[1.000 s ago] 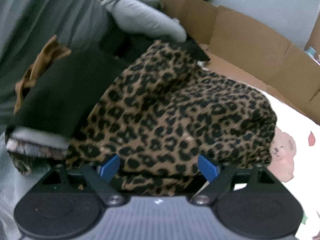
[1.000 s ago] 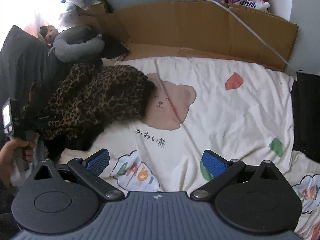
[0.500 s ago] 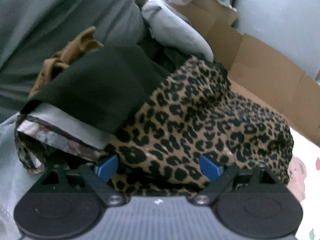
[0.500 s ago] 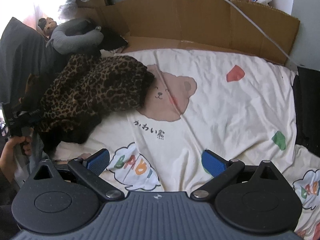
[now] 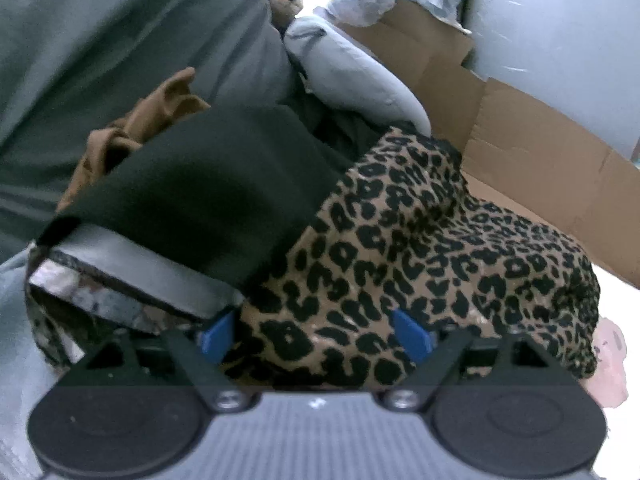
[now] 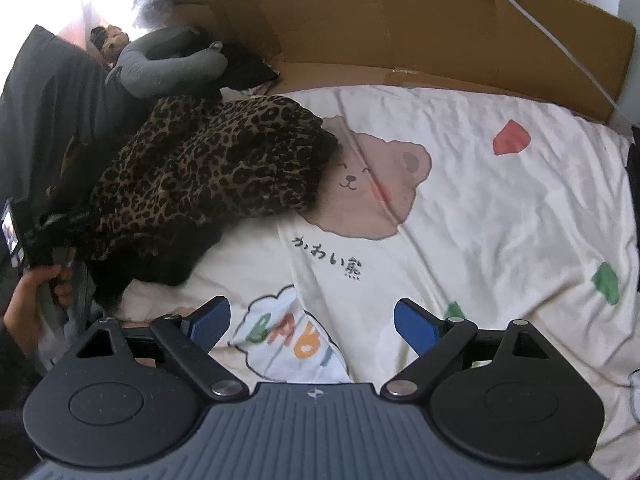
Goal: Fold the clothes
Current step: 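Close the left tool on the leopard-print garment while the right tool grasps it too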
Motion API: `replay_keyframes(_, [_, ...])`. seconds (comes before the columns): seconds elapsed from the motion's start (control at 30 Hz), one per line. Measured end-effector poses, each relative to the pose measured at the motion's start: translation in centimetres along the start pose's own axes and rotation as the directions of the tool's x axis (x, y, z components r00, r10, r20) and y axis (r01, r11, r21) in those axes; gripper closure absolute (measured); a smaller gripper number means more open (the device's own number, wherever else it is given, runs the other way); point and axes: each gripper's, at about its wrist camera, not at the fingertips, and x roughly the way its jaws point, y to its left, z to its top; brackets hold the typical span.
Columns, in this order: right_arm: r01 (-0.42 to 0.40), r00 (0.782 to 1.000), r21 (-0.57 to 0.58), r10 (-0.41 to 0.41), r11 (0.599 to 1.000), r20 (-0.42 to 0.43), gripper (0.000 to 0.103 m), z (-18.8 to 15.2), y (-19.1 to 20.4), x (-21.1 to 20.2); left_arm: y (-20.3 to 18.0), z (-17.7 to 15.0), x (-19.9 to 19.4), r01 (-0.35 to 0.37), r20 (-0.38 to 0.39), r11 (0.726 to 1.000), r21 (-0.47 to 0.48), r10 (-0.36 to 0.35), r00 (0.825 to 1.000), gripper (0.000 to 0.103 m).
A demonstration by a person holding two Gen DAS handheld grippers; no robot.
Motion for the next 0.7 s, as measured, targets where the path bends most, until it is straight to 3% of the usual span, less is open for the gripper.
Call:
replay_keyframes(0.03, [-0.006,1.000,0.016,0.006,1.000,0.006,0.011,0.0,0.3,0.4,0.3,-0.1,-0.1,0.020,-0.004,1.000,-0.017,-0.020,1.000,0.058])
replay_keyframes(0.07, [-0.013,1.000,0.029,0.013,1.000,0.014,0.011,0.0,0.6,0.7,0.7,-0.1,-0.4,0.043,-0.004,0.998,-0.045,-0.043,0.999,0.068])
replay_keyframes(0.13, [-0.026,0.999,0.032,0.025,0.999,0.025,0.011,0.0,1.6,1.3,1.5,-0.1,-1.0,0.082,0.000,0.991,-0.101,-0.082,0.997,0.097])
replay_keyframes(0.27, [-0.060,0.998,0.011,0.059,0.998,0.035,0.011,0.3,4.4,2.6,1.9,-0.4,-2.4,0.152,0.000,0.978,-0.141,-0.154,0.988,0.102])
replay_keyframes(0.4, [-0.097,0.995,0.002,0.097,0.995,0.034,0.011,0.9,7.1,4.1,0.7,-1.0,-3.8,0.230,-0.007,0.965,-0.122,-0.233,0.972,0.102])
replay_keyframes(0.7, [-0.184,0.983,-0.064,0.183,0.981,-0.015,0.011,1.7,12.4,6.2,-2.5,-2.8,-5.9,0.382,-0.069,0.922,-0.059,-0.385,0.920,0.102])
